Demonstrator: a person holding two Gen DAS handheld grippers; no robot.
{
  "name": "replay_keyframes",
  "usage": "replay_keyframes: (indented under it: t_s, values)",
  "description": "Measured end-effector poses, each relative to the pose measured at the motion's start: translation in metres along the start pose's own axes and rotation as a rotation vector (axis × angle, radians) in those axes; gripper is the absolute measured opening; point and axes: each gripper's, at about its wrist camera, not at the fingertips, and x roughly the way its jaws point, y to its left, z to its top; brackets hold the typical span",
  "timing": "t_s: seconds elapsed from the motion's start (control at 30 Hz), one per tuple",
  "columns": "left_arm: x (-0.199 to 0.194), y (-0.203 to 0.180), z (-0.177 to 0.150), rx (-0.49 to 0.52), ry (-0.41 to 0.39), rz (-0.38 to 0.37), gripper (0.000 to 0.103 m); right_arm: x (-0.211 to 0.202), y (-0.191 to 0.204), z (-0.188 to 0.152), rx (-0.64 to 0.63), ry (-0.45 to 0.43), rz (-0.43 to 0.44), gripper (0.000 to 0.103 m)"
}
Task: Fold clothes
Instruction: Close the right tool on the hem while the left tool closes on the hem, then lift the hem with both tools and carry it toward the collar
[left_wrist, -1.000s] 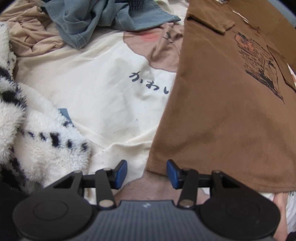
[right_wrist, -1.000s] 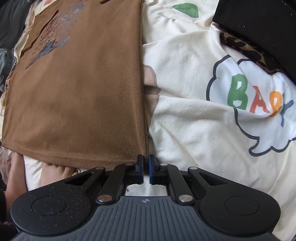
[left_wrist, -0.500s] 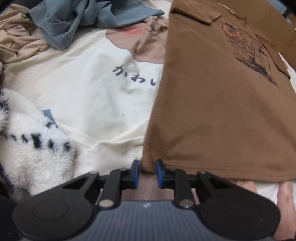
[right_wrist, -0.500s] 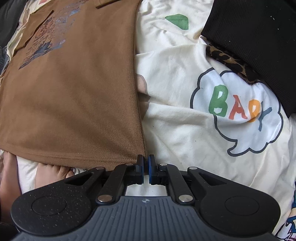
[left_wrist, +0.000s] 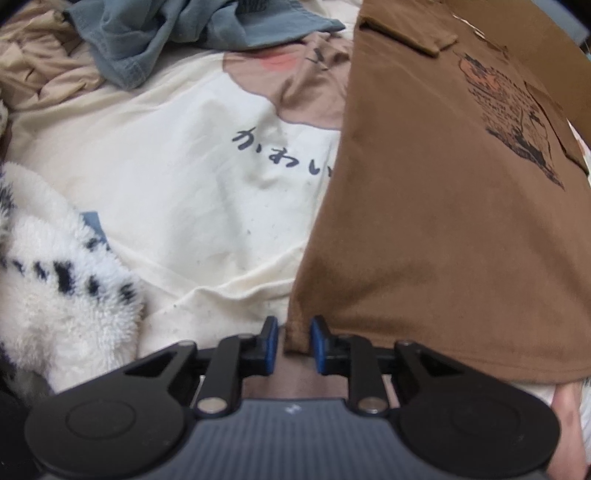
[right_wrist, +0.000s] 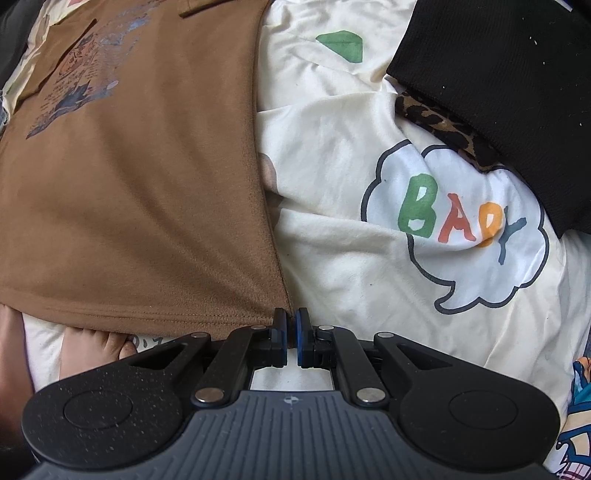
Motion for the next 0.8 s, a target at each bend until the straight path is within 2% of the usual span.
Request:
replay_keyframes:
  t_s: [0.03,0.37,0.57,0.63,0.8]
  values:
    - [0.0,0.0,0.0,-0.004,0.005,-0.008,0.007,0.0,0.0,0.0,0.001,0.0,0.001,0.002]
    - [-0.041,-0.005,0.002,0.016,0.01,-0.035,0.005,-0.023,0.003,-0.003,0.009,-0.013,0.031,0.002]
    - [-0.061,0.034,0.046,0.038,-0.003,-0.054,0.004,-0.042,0.004,-0.005,0.015,-0.026,0.054,0.002]
    - [-0.059,0.036,0.067,0.046,-0.005,-0.061,0.004,-0.049,0.004,-0.006,0.017,-0.03,0.061,0.002]
    - [-0.078,0.033,0.068,0.065,-0.009,-0.072,0.004,-0.066,0.003,-0.012,0.026,-0.044,0.073,0.002]
